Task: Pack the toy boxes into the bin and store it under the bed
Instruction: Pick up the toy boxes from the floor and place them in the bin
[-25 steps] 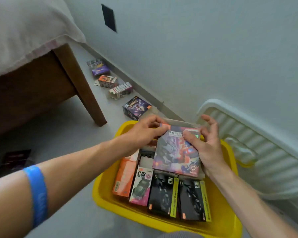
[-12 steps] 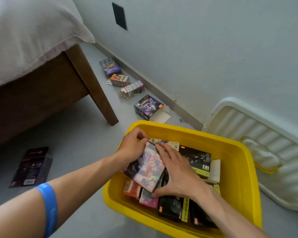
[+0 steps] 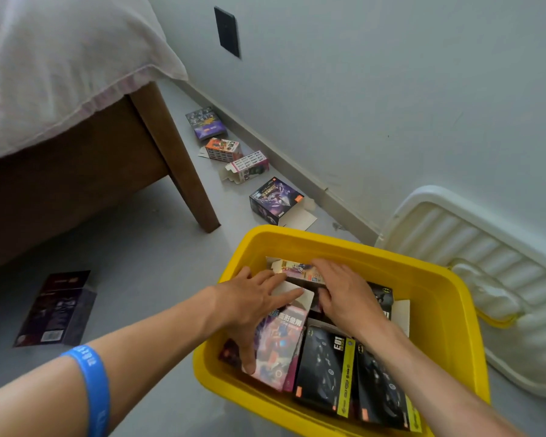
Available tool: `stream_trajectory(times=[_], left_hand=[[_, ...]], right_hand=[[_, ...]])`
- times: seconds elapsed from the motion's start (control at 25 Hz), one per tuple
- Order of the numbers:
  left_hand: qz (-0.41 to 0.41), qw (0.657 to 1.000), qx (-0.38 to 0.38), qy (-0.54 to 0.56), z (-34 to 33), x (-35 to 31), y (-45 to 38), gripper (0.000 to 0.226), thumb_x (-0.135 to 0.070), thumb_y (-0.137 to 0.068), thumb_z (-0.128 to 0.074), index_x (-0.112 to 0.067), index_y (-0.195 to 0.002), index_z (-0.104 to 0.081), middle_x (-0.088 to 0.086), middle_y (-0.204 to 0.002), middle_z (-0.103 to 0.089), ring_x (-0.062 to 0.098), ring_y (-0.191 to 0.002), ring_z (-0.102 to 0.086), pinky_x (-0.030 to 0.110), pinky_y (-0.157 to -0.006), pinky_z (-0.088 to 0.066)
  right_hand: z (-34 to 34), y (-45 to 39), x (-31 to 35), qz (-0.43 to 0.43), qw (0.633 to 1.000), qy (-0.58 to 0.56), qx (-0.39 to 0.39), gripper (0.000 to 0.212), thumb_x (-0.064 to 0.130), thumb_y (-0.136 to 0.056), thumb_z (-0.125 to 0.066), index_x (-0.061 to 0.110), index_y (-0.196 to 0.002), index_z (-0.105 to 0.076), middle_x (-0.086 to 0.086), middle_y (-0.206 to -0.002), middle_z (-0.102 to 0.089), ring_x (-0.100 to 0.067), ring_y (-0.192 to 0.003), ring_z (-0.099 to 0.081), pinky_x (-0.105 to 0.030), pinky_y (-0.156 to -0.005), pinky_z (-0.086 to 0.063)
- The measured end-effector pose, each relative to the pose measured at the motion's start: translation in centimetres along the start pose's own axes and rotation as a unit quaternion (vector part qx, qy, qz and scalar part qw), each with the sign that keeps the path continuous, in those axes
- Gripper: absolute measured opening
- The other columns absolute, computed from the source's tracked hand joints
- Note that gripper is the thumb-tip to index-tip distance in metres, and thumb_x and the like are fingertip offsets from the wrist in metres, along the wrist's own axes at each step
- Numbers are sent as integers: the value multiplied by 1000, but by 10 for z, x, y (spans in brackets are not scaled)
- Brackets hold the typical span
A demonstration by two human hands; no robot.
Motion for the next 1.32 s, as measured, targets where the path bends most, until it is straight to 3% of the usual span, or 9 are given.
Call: stream_trajectory(times=[0.2, 0.4, 0.48, 0.6, 0.72, 0.88, 0.96, 1.16, 1.32], left_hand=[[-40, 998, -37, -6, -1, -7, 9, 134, -81, -56, -73, -53, -145, 23, -2, -165, 13, 36, -151, 2, 60, -116, -10], [-32, 998, -57, -25, -2, -12, 16, 137, -81, -55, -73, -53, -143, 28, -1, -165, 13, 39, -148, -3, 59, -114, -13], [-28, 996, -71, -36, -3, -16, 18, 136, -78, -57, -75, -52, -144, 26, 5, -165, 4, 41, -147, -8, 60, -113, -14], [-28, 993, -98, -65, -6, -25, 23, 132, -72, -64, -76, -49, -147, 24, 9, -165, 1, 44, -147, -7, 64, -113, -14], [-21, 988, -127, -85, -7, -27, 27, 129, -68, -68, -75, -45, -148, 22, 12, -163, -6, 44, -144, -15, 61, -110, -23], [16, 984, -171, -47, 2, -12, 35, 126, -72, -67, -72, -45, -149, 21, 12, -162, -8, 41, -141, -18, 56, -112, -22], [34, 978, -198, -56, 13, -5, 36, 127, -76, -65, -70, -45, -149, 20, 12, -162, -8, 40, -141, -16, 55, -114, -16], [90, 970, -213, -75, 33, 6, 8, 118, -75, -71, -64, -39, -153, 13, 16, -164, -4, 42, -149, -5, 62, -117, 4], [114, 972, -202, -47, 22, 8, -11, 98, -66, -88, -53, -33, -155, 11, 17, -165, 6, 38, -151, 9, 53, -114, 17]], right_hand=[[-10, -18, 7, 15, 996, 81, 16, 45, 8, -87, -64, 28, -127, -58, 10, -130, -59, -20, -109, -49, -33, -82, -49], [-17, 0, -2, 20, 997, 68, 34, 36, 18, -88, -65, 31, -115, -45, 6, -110, -65, -21, -98, -51, -33, -79, -39], [-13, 4, -9, 2, 999, -28, 21, 30, 21, -90, -65, 30, -112, -48, 8, -107, -63, -17, -95, -51, -32, -75, -37], [-7, -4, -20, -49, 974, -217, 49, 18, 26, -97, -60, 31, -113, -55, 9, -110, -63, -4, -92, -59, -21, -68, -50], [-7, -12, -20, -24, 985, -145, 88, 18, 29, -101, -52, 26, -116, -63, 9, -111, -69, -2, -89, -65, -13, -63, -50], [-14, -10, -20, 8, 990, 92, 111, 18, 18, -96, -55, 23, -106, -69, 3, -112, -69, -19, -100, -64, -32, -83, -51], [-20, -3, -16, 24, 981, 177, 82, 19, 17, -92, -60, 25, -107, -69, 2, -113, -68, -23, -107, -60, -37, -90, -43], [10, 8, -15, -15, 995, 9, -95, 10, 10, -88, -63, 19, -89, -69, 2, -84, -67, -23, -76, -52, -36, -68, -40], [22, 27, -21, -65, 990, -41, -120, 13, 11, -91, -58, 19, -93, -69, 5, -87, -67, -15, -75, -47, -33, -66, -39]])
Point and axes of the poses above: each hand's wrist, its own y-axis away from the middle knuckle, its own z-axis out of the back of the hand, x = y × z, the point moved 8 cm from there along -y, towards the middle knuckle
